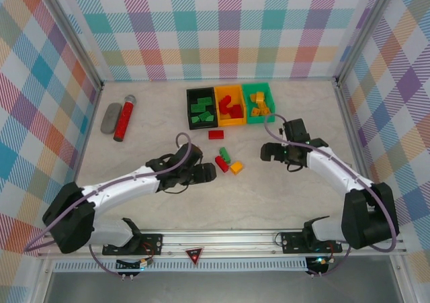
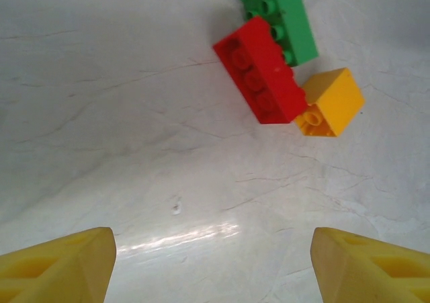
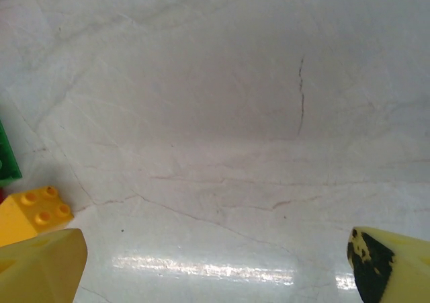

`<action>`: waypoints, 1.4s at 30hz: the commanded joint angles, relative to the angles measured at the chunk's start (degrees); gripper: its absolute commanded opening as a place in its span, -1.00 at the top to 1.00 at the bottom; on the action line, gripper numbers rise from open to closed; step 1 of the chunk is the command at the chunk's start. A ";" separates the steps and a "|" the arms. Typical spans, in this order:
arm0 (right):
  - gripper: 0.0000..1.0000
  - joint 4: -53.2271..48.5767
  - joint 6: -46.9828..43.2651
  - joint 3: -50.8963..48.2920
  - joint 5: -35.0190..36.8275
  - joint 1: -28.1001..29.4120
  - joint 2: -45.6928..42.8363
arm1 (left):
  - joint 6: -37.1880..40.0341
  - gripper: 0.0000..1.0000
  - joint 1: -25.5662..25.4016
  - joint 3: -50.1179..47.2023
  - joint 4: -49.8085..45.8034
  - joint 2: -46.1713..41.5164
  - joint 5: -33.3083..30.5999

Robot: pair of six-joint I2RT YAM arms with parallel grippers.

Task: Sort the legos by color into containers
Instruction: Pick up the lego from the center of the table.

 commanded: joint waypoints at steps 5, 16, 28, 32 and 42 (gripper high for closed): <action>-0.99 9.76 2.56 -8.88 0.76 0.16 -4.29 | -0.76 -0.52 -4.35 6.82 1.43 7.93 -1.98; -0.99 14.48 3.22 -12.75 -2.75 -0.19 -6.88 | -2.77 -0.51 -5.67 11.80 1.01 15.88 -5.01; -0.98 15.33 3.41 -13.23 -2.90 -0.23 -6.80 | -4.54 -0.42 -5.56 19.94 -2.38 24.60 -8.44; -0.98 15.45 3.41 -13.12 -2.97 -0.20 -6.28 | -5.06 -0.40 -5.17 21.12 -3.27 26.89 -8.30; -0.98 15.57 3.38 -13.13 -2.96 -0.23 -6.10 | -5.53 -0.25 -2.56 19.55 -3.45 27.65 -9.45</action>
